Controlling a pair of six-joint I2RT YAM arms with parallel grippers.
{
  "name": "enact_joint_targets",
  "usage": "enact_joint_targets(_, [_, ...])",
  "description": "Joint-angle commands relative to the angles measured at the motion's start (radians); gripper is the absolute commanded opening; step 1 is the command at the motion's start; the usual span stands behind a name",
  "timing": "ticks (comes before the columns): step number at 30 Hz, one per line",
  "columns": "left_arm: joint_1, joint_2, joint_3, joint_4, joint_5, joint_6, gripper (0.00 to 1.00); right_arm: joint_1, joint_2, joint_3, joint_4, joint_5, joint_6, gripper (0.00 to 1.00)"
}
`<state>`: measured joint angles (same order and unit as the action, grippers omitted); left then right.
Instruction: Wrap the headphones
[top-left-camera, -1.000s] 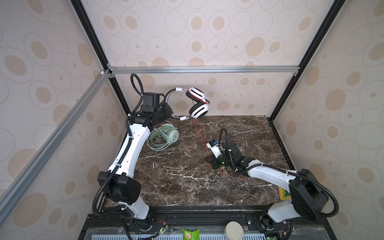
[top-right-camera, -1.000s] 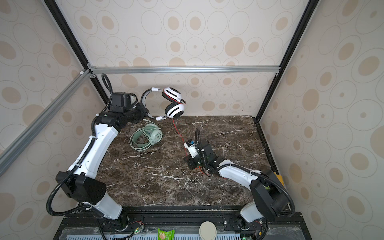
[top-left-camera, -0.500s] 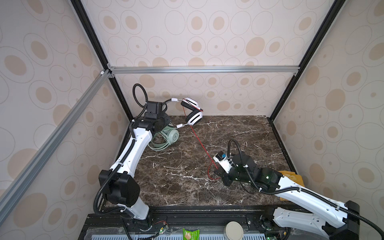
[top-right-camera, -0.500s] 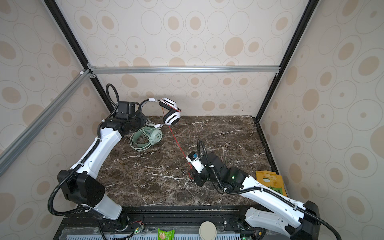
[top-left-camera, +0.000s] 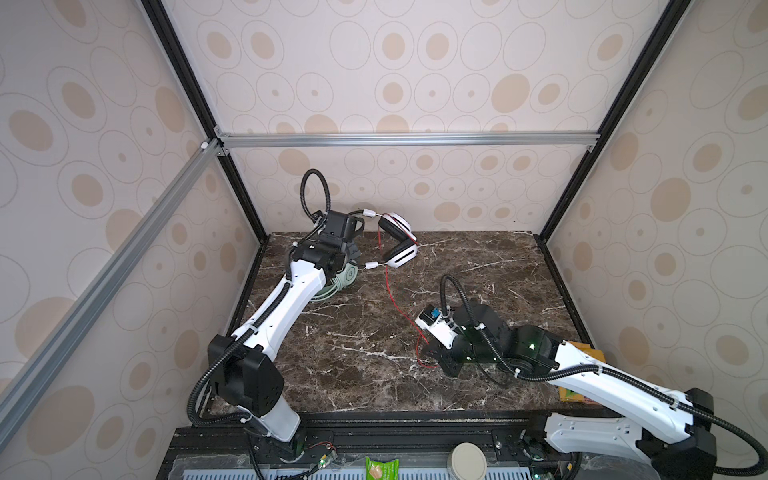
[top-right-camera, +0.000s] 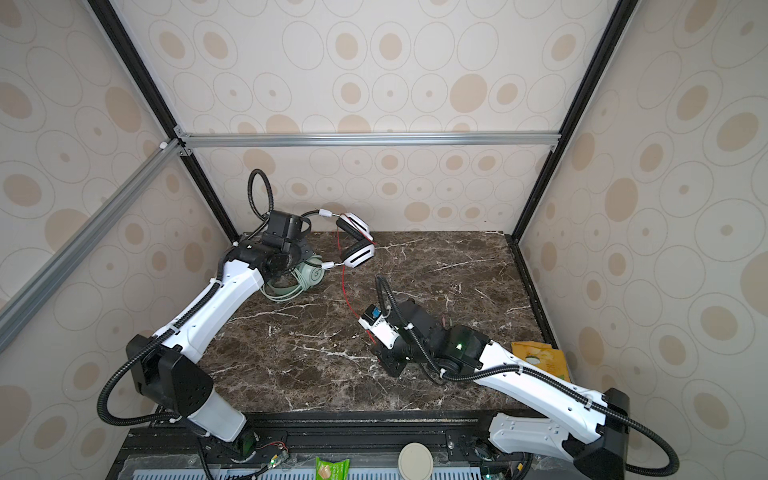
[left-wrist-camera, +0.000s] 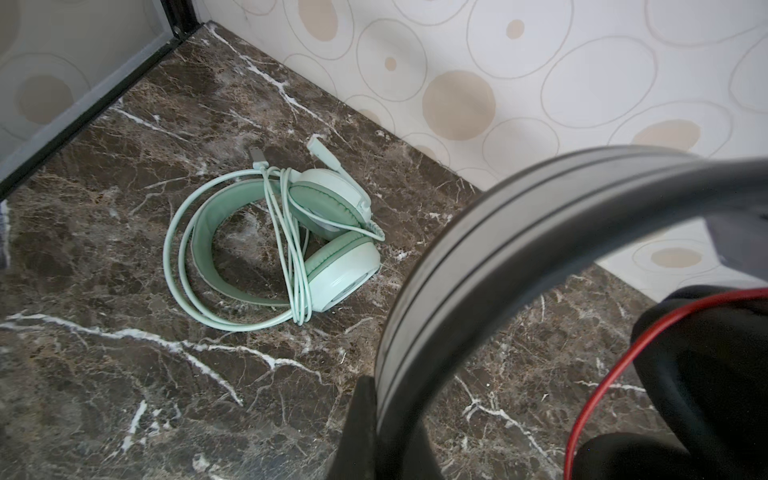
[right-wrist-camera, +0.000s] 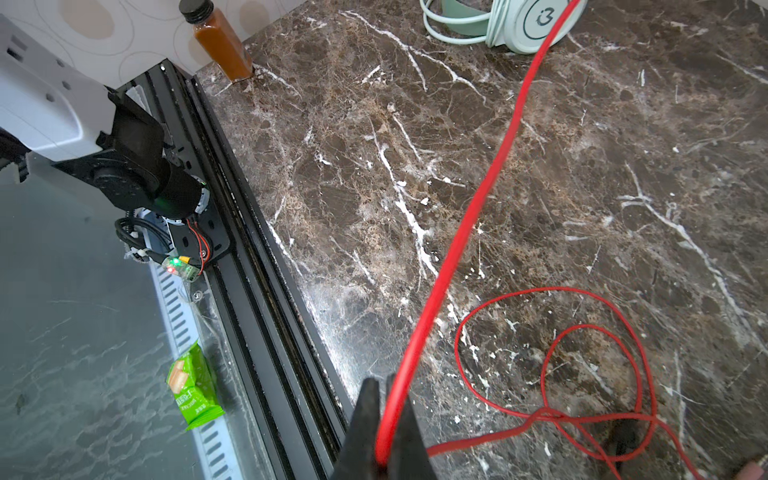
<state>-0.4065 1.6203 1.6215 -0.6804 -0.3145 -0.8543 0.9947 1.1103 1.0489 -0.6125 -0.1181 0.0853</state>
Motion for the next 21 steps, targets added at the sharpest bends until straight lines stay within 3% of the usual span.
enact_joint_targets(1, [-0.04,0.021,0.084,-0.003,-0.137,0.017,0.0,0.022,0.027,0.042,-0.031,-0.017,-0.008,0.0])
enact_joint_targets(5, [-0.057,0.026,0.084,-0.037,-0.201,0.054,0.0,0.021,0.013,0.101,-0.067,0.058,-0.012,0.0])
enact_joint_targets(10, [-0.083,0.02,0.057,-0.098,-0.307,0.121,0.0,0.022,-0.012,0.217,-0.189,0.244,-0.062,0.0])
enact_joint_targets(14, [-0.132,0.005,-0.002,-0.101,-0.314,0.2,0.0,0.01,0.001,0.282,-0.234,0.365,-0.108,0.0])
enact_joint_targets(17, [-0.186,-0.022,-0.074,-0.089,-0.333,0.256,0.0,-0.042,0.018,0.309,-0.231,0.345,-0.127,0.0])
enact_joint_targets(21, [-0.26,-0.096,-0.196,-0.032,-0.313,0.315,0.0,-0.141,0.049,0.309,-0.179,0.236,-0.141,0.0])
